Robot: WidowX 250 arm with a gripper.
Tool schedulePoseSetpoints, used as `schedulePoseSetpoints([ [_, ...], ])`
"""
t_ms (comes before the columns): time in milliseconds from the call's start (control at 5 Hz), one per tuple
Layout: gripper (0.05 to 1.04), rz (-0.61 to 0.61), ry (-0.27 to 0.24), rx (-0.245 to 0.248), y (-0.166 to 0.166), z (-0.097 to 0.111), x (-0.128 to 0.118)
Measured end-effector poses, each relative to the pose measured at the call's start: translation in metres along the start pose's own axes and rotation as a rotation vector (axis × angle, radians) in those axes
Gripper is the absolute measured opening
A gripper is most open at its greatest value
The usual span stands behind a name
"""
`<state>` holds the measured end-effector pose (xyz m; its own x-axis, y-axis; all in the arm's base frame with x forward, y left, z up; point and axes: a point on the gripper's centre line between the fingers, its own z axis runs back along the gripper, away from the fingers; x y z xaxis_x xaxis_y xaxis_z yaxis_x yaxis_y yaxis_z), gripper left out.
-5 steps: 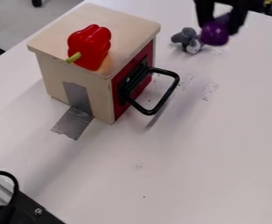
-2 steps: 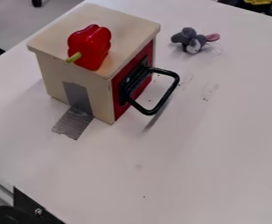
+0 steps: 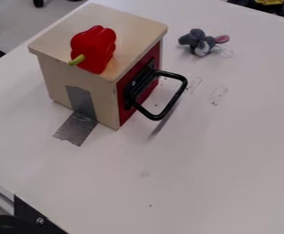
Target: Move the eggplant on top of the drawer on the left of bellpepper
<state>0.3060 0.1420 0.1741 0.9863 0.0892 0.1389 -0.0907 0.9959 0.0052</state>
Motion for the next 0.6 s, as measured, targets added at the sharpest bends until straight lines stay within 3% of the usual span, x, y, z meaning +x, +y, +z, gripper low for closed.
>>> schedulePoseSetpoints([
  [200,0.622,0.017,0.011,0.031,0.015,-0.014,-0.009],
  [400,0.622,0.003,0.065,0.055,0.023,-0.040,-0.013],
  [600,0.622,-0.010,0.086,0.079,0.028,-0.057,-0.014],
])
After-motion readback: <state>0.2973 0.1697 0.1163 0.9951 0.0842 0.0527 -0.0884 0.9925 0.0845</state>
